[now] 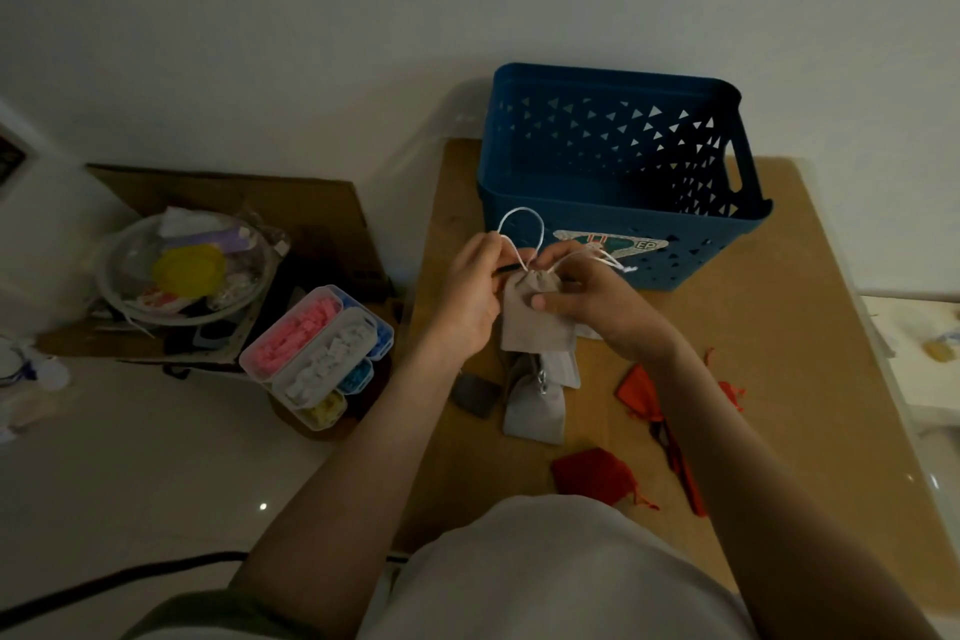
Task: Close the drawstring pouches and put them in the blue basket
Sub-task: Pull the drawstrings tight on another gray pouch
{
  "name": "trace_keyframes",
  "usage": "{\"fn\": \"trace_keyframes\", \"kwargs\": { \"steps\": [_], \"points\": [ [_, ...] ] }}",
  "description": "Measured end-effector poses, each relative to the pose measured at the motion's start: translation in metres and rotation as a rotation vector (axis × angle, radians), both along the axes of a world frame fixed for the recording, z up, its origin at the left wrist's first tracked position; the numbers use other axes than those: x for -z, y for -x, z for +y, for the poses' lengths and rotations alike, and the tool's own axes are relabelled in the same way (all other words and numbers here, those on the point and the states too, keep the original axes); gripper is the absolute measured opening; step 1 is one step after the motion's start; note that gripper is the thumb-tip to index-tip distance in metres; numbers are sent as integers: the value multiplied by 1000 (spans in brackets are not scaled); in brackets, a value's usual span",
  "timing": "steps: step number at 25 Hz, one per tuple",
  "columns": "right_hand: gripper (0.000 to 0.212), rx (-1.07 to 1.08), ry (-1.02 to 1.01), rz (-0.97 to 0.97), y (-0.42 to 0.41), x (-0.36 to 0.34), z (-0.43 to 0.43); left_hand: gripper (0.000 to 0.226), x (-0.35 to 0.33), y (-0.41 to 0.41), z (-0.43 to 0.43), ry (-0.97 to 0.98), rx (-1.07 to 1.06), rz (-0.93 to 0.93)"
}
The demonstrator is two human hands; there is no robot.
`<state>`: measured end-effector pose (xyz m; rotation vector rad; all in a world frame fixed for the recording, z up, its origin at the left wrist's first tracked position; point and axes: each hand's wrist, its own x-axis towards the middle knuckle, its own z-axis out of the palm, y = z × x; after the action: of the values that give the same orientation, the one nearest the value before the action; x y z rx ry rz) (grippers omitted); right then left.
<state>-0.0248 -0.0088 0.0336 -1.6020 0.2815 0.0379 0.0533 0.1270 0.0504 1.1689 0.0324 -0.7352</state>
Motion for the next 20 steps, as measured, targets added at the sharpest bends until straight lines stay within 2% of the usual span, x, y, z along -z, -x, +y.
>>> {"fn": "trace_keyframes", "kwargs": {
  "steps": [2, 5, 9, 12, 16, 18, 20],
  "points": [
    [10, 36, 74, -23, -2, -4, 7, 29, -3, 4, -4, -122, -64, -62],
    [16, 75, 13, -66, -2, -6, 11, 29, -7, 11, -2, -404, -23, -255],
    [17, 16, -10, -159, 0, -7, 10, 24, -4, 10, 8, -513, 273, -615],
    [19, -56, 3, -133, 0, -9, 11, 31, -3, 4, 9, -632, 231, -795],
    [15, -13, -26, -95, 0, -10, 11, 29, -2, 5, 10, -602, 196, -729],
    [15, 11, -75, -87, 1, -11, 11, 27, 0, 4, 13, -492, 231, -623],
    [14, 27, -110, -92, 2, -11, 9, 15, 2, 2, 18, -383, 299, -537]
  ]
}}
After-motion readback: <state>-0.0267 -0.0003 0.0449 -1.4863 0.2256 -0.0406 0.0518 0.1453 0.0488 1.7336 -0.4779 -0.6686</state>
